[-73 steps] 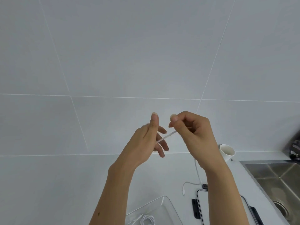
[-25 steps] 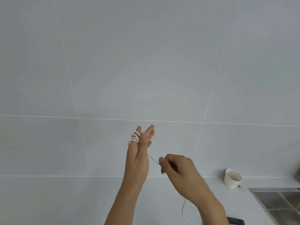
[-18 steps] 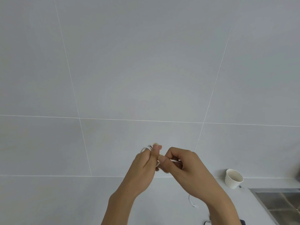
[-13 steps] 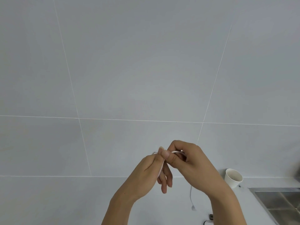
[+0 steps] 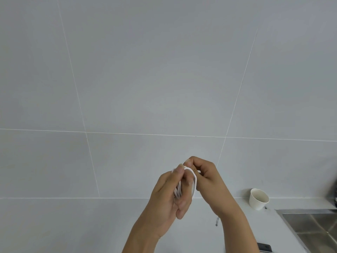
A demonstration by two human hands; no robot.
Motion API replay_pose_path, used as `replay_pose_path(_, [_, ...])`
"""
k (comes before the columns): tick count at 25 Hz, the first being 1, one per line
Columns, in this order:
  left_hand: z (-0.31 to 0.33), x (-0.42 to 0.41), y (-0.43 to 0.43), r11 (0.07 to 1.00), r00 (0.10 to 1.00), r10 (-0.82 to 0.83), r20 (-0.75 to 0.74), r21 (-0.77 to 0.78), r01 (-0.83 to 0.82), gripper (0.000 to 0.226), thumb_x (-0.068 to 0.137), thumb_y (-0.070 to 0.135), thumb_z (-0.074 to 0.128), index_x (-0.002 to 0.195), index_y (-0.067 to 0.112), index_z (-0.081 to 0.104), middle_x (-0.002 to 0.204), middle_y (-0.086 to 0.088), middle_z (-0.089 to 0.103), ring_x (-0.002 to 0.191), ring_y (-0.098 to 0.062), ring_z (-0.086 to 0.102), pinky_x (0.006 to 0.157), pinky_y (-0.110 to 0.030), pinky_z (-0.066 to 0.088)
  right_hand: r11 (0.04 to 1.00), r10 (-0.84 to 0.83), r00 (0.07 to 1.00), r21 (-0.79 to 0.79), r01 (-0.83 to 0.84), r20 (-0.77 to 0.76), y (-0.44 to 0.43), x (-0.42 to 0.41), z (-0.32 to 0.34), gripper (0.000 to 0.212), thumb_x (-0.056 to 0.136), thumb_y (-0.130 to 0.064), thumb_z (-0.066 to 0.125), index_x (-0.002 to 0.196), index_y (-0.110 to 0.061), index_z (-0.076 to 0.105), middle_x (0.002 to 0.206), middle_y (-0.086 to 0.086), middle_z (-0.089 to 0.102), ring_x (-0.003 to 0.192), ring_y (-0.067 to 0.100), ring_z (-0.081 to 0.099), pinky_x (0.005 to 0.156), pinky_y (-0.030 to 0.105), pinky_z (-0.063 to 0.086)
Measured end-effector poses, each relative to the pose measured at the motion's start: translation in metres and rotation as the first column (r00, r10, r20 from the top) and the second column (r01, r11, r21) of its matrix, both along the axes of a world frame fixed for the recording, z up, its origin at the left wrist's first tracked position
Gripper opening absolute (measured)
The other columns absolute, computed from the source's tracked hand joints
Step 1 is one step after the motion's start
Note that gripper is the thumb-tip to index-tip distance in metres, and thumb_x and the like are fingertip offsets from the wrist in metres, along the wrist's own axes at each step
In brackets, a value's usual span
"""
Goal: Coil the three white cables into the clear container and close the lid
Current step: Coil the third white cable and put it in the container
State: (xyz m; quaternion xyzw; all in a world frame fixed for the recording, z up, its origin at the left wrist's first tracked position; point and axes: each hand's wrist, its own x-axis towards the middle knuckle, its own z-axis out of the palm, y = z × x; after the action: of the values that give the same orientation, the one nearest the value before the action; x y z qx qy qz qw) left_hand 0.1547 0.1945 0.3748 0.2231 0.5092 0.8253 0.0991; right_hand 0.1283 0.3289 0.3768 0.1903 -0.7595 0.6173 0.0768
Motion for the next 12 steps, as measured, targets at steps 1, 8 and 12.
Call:
replay_pose_path(1, [0.0, 0.0, 0.002, 0.999, 0.999, 0.041, 0.0, 0.022, -0.041, 0.051, 0.101, 0.037, 0.039, 0.063, 0.01, 0.059, 0.035, 0.003, 0.04, 0.031, -0.009, 0.032, 0.046, -0.015, 0.034, 1.0, -0.012, 1.0, 0.009, 0.012, 0.004, -0.001, 0.0, -0.003, 0.033, 0.102, -0.019, 0.049, 0.072, -0.01, 0.058, 0.069, 0.013, 0.057, 0.07, 0.016, 0.057, 0.071, 0.033, 0.047])
replay_pose_path(8, [0.004, -0.001, 0.007, 0.988, 0.996, 0.09, 0.025, 0.121, -0.092, 0.048, 0.094, 0.036, 0.037, 0.116, 0.006, 0.066, 0.094, -0.01, 0.076, 0.075, -0.015, 0.07, 0.07, -0.019, 0.053, 0.995, -0.012, 1.0, 0.104, 0.01, 0.021, -0.007, 0.006, -0.004, 0.063, 0.085, 0.019, 0.034, 0.056, -0.033, 0.055, 0.052, -0.017, 0.047, 0.054, 0.0, 0.044, 0.055, 0.009, 0.035])
replay_pose_path(12, [0.007, -0.002, 0.002, 0.981, 0.99, 0.141, -0.028, 0.141, -0.136, 0.048, 0.099, 0.036, 0.031, 0.13, 0.005, 0.051, 0.115, -0.009, 0.073, 0.105, -0.021, 0.07, 0.082, -0.025, 0.054, 0.975, -0.047, 0.998, 0.22, 0.035, 0.05, -0.01, 0.011, -0.012, 0.044, 0.101, -0.005, 0.039, 0.063, -0.025, 0.046, 0.051, -0.015, 0.044, 0.05, 0.004, 0.034, 0.053, 0.016, 0.03])
